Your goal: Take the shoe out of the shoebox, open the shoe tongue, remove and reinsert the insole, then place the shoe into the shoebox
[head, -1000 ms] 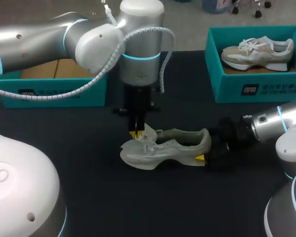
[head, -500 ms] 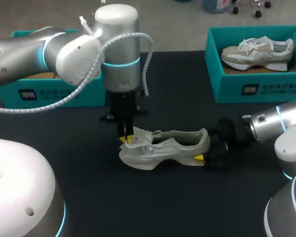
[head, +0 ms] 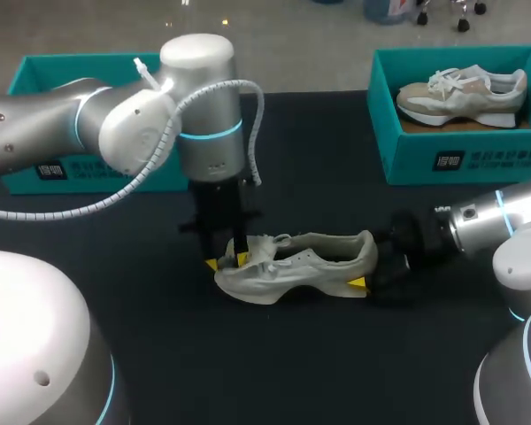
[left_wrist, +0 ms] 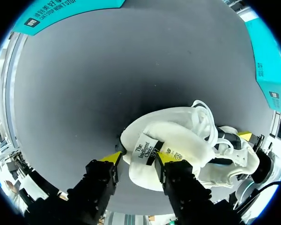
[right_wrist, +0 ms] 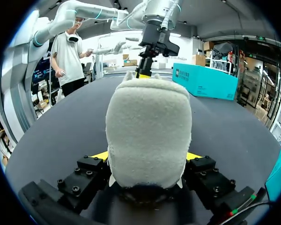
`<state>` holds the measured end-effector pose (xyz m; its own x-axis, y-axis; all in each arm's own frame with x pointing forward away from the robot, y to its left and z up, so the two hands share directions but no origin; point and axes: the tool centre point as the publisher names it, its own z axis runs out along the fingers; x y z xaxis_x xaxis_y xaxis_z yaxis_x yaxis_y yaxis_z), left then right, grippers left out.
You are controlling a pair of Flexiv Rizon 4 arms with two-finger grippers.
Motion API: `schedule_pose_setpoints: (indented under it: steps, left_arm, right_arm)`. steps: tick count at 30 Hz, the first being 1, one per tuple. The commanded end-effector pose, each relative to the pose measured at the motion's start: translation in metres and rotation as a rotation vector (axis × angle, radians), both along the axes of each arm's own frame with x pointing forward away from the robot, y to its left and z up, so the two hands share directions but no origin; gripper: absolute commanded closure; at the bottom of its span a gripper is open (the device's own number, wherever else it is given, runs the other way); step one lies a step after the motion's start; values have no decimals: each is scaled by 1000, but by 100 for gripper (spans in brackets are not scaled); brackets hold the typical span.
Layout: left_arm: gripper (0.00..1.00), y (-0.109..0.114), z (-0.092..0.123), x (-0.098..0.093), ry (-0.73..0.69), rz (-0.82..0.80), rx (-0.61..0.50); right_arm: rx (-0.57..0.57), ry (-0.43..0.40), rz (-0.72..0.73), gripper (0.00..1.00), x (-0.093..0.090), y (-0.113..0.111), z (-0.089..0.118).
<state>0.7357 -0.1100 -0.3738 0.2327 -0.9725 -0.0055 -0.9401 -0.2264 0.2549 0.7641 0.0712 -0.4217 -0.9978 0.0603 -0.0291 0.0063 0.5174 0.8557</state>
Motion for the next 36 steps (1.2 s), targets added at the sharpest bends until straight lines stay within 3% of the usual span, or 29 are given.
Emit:
schedule_pose_setpoints:
  steps: [1,6,13,18,23,33,34,36]
  left_arm:
    - [0,0,13,-3,-25,-13,-9]
    - [0,-5,34,-3,-75,-109,-36]
    - [0,-10,45,0,-140,-342,-124]
    - [0,-13,73,8,-224,-743,-168]
    - [0,-16,101,8,-203,-1331,-129]
    - [0,-16,101,8,-203,-1331,-129]
    - [0,-15,104,6,-295,-1304,-117]
    - [0,-16,108,5,-395,-1248,-243]
  right_arm:
    - [-3,-1,-1,100,1,0,-4]
    - [-3,-1,-1,100,1,0,-4]
    - [-3,-1,-1,100,1,0,-4]
    - [-3,-1,-1,100,1,0,-4]
    - [-3,-1,-1,100,1,0,-4]
    - [-3,-1,-1,100,1,0,-4]
    - [-3,-1,-1,100,1,0,-4]
    - [-3,-1,-1,100,1,0,-4]
